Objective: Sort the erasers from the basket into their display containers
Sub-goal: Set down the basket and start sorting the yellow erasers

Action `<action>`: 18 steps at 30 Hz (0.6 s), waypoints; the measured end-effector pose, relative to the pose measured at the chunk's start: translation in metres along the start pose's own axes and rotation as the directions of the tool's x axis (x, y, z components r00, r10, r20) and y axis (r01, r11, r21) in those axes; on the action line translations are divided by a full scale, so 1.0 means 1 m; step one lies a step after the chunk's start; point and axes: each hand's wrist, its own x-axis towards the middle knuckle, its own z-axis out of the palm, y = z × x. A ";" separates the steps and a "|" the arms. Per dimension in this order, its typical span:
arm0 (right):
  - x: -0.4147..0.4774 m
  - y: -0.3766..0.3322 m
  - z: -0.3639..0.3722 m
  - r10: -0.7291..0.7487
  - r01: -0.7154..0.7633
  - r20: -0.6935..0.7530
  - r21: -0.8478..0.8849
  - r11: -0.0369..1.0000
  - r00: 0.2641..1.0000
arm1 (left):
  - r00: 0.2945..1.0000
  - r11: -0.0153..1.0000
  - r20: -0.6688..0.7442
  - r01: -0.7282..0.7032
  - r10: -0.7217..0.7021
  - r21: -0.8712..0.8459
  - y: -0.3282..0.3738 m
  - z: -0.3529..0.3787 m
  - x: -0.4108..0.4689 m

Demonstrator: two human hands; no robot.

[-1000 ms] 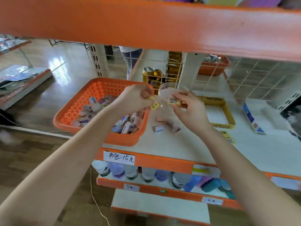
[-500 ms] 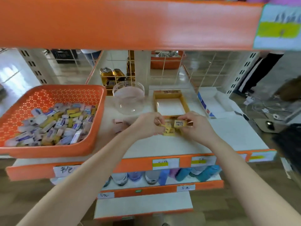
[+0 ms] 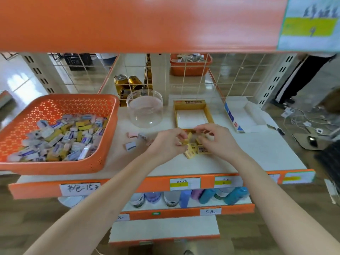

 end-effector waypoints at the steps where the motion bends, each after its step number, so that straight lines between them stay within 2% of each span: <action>1: 0.004 -0.006 0.002 -0.011 0.011 -0.010 0.030 1.000 1.000 | 1.000 1.000 -0.020 -0.005 0.005 0.007 -0.001 -0.005 -0.002; 5: 0.021 -0.034 0.019 -0.091 0.092 -0.008 0.098 0.991 0.996 | 0.992 1.000 -0.126 -0.007 0.004 -0.023 -0.004 -0.036 -0.018; 8: 0.035 -0.061 0.037 -0.198 0.198 -0.020 0.117 0.973 0.980 | 0.963 1.000 -0.269 -0.007 0.003 -0.015 -0.006 -0.069 -0.037; 12: 0.052 -0.102 0.066 -0.330 0.332 -0.038 0.157 0.930 0.943 | 0.883 0.996 -0.467 0.078 -0.054 0.032 -0.018 -0.118 -0.067; 18: 0.066 -0.161 0.101 -0.481 0.467 0.029 0.201 0.861 0.876 | 0.737 0.961 -0.641 0.275 -0.214 -0.004 -0.057 -0.170 -0.121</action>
